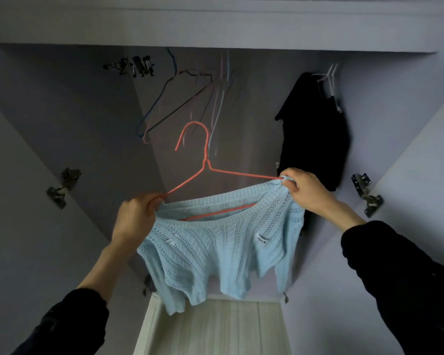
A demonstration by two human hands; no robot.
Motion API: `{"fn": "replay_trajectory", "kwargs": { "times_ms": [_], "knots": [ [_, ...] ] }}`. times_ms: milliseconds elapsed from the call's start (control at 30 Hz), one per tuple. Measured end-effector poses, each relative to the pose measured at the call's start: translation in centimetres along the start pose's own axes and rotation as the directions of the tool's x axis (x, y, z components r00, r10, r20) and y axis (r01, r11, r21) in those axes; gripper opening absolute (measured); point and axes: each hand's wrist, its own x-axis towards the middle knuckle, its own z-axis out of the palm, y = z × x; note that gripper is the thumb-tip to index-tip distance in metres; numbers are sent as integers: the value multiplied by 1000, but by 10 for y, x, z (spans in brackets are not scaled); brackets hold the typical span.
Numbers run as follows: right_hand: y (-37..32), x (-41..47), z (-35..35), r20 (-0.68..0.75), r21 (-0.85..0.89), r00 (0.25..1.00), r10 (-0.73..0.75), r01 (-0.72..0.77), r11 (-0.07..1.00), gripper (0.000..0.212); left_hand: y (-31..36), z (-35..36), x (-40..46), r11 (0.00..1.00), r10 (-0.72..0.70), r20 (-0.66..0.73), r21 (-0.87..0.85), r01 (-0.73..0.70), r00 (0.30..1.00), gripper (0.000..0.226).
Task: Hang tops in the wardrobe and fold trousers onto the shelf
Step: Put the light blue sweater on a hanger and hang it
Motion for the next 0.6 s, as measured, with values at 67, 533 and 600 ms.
{"fn": "replay_trajectory", "kwargs": {
  "times_ms": [67,533,600],
  "knots": [
    [1,-4,-1,10,-35,1000,1,0,999,18,3,3,3,1000,-9,31,6,9,999,18],
    [21,-46,-4,166,-192,986,17,16,981,15,32,40,-9,991,129,68,-41,-127,989,26],
    [11,-46,-1,201,-88,979,26,-9,996,18,39,42,-8,983,179,72,-49,-175,981,24]
  ]
}}
